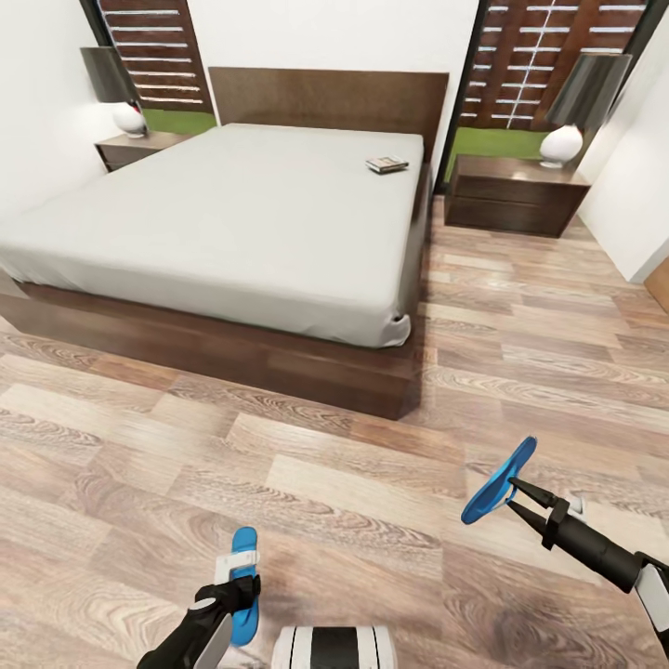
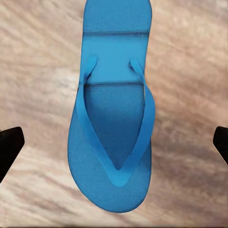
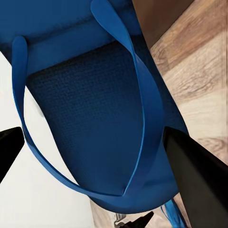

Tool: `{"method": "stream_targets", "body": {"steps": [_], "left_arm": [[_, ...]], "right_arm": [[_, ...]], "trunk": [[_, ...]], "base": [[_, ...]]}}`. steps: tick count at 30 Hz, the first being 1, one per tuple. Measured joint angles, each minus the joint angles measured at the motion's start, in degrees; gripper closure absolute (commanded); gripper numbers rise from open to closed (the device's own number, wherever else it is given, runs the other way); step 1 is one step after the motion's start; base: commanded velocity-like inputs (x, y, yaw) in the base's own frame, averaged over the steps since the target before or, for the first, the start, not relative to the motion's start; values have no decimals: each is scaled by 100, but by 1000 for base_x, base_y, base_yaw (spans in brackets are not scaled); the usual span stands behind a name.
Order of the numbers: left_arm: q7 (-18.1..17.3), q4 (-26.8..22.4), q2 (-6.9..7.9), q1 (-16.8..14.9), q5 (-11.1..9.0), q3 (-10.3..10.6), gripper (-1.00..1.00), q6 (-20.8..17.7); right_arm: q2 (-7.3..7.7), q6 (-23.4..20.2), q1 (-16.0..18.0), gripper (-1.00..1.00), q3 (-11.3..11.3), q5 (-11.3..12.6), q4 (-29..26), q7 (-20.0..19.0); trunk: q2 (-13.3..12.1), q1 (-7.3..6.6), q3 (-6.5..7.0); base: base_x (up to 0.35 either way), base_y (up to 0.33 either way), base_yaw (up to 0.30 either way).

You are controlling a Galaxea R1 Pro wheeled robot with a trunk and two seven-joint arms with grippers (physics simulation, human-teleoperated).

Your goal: In the bedroom, move the book from the bed onto either nightstand, and place the two sandals side by side next to the bed.

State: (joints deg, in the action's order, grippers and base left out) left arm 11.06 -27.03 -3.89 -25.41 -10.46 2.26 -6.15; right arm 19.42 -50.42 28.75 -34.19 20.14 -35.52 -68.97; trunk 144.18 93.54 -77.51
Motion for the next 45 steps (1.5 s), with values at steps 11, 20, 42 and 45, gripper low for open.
{"method": "stream_targets", "body": {"steps": [11,20,42,45], "left_arm": [[8,0,0,0,0,-4,-100,10],[18,0,0,0,0,-4,-100,10],[18,0,0,0,21,-8,-100,36],[19,0,0,0,19,-15,-100,36]], "right_arm": [[0,0,-2,100,0,-2,0,7],[0,0,-1,100,-1,-2,0,10],[0,-5,-1,100,-2,6,-2,7],[0,-5,0,100,-2,5,-1,7]], "trunk": [[15,28,-244],[27,51,-443],[30,56,-488],[30,55,-488]], "base": [[0,0,0],[0,0,0],[31,0,0],[111,0,0]]}}
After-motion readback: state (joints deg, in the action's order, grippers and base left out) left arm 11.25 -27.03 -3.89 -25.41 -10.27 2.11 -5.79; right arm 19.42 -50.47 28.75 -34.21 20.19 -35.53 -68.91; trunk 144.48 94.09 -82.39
